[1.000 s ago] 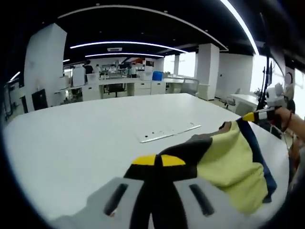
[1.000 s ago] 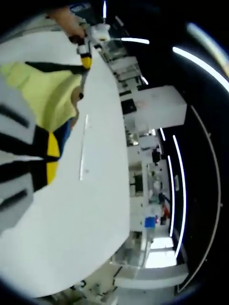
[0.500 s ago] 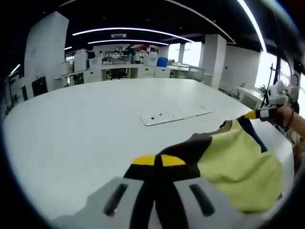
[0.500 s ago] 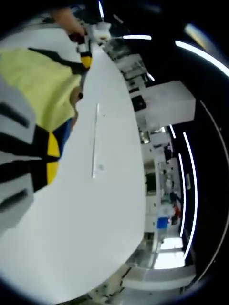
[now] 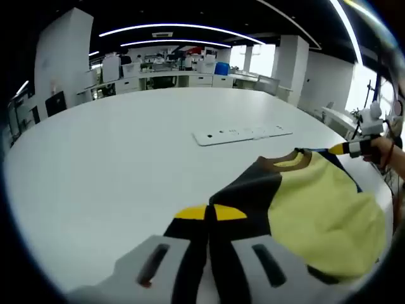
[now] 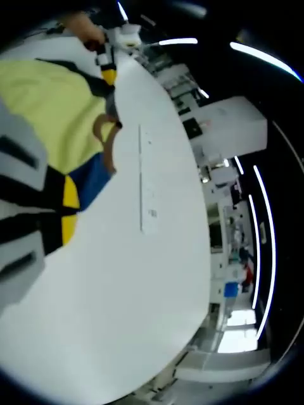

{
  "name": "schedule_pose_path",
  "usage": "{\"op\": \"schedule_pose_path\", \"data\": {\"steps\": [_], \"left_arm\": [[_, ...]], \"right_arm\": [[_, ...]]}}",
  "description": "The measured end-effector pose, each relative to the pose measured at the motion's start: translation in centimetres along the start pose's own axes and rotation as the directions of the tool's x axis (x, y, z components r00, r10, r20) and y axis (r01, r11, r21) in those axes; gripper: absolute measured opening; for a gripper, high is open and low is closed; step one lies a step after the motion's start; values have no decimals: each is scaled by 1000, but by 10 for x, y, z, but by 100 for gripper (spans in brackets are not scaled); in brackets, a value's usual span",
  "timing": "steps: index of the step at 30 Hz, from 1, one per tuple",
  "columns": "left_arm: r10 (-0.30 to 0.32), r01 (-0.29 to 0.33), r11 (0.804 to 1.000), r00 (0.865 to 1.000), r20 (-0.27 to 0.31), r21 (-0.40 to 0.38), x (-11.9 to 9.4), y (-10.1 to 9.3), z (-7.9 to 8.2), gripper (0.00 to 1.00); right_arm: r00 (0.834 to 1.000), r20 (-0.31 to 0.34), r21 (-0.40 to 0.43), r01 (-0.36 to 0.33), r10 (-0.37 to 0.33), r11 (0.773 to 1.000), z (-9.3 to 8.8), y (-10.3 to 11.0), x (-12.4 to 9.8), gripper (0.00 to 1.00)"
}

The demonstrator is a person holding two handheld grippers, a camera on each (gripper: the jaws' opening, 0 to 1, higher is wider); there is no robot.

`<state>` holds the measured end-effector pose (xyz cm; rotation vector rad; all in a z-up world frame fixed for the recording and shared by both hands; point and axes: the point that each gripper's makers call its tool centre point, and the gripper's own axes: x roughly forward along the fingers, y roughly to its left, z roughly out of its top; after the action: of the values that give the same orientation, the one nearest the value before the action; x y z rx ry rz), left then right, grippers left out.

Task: Fold the garment on the visible template until the final outline fits inside the template.

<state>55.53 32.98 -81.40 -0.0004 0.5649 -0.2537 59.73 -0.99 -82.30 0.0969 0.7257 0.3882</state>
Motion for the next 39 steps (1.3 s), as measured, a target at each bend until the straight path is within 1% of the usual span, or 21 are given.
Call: {"op": "schedule_pose_path", "data": {"steps": [1,3,5,7,9,11,12,14,16,17,20,22,23,24,25,27,30,31,33,36,39], "left_arm": [[19,-19,999,1000,-3,34,-1,3,1,7],[19,-19,1000,1000,-5,13,-4,3,2,16],[30,-30,1000,999,27,-8,-11,4,9,27],[43,-43,999,997,63,-4,-18,5,16,34],[34,-32,999,996,77,-35,-24,2,22,39],[26,-21,997,997,79,-70,-30,0,23,48],[24,-18,997,996,88,-73,-34,3,24,52],[26,-18,997,995,96,-79,-46,-1,23,58],[19,-11,996,995,101,-85,-56,-6,22,66],[17,-9,996,994,104,-84,-57,-3,22,68],[17,-9,997,994,106,-79,-67,1,18,73],[16,-8,997,995,100,-77,-75,-2,13,75],[8,3,995,995,101,-103,-77,3,12,76],[-6,19,992,994,106,-125,-79,2,12,78],[-11,25,992,994,108,-123,-86,-6,9,80],[-14,26,993,994,106,-113,-93,-12,6,82],[-22,30,996,995,95,-84,-99,-15,3,80],[-21,28,997,996,90,-77,-105,-18,0,80],[-16,22,998,995,96,-59,-111,-19,-3,79],[-18,22,999,996,85,-40,-120,-25,-13,77],[-18,20,1000,997,79,-23,-124,-28,-20,74]], "right_arm": [[1000,-2,2,1,-1,1000,0,0,-1,3],[1000,-4,5,12,-12,1000,1,-1,-2,18],[1000,-2,0,18,-18,1000,2,-1,-5,31],[1000,-3,0,13,-13,1000,4,2,-12,38],[1000,-8,5,-9,9,1000,3,7,-15,46],[997,-7,-25,-76,76,997,5,21,-21,53],[996,-9,-17,-91,91,996,5,25,-24,57],[990,-5,-20,-141,141,990,4,37,-31,68],[986,-11,-32,-164,164,986,2,46,-40,75],[984,-16,-40,-175,175,984,0,51,-44,78],[976,-43,-59,-215,213,975,-8,63,-56,84],[974,-54,-79,-223,220,972,-14,68,-65,87],[973,-63,-88,-228,223,970,-17,70,-68,88],[972,-65,-92,-232,227,968,-20,74,-73,88],[971,-66,-93,-237,232,967,-23,77,-77,88],[971,-58,-108,-239,234,965,-28,79,-83,85],[969,-71,-121,-245,238,962,-43,86,-92,85],[969,-70,-122,-244,237,962,-48,87,-96,85],[969,-66,-121,-243,237,962,-56,88,-100,83],[967,-72,-120,-253,246,960,-70,93,-107,83],[967,-86,-121,-251,241,961,-82,91,-112,82]]}}
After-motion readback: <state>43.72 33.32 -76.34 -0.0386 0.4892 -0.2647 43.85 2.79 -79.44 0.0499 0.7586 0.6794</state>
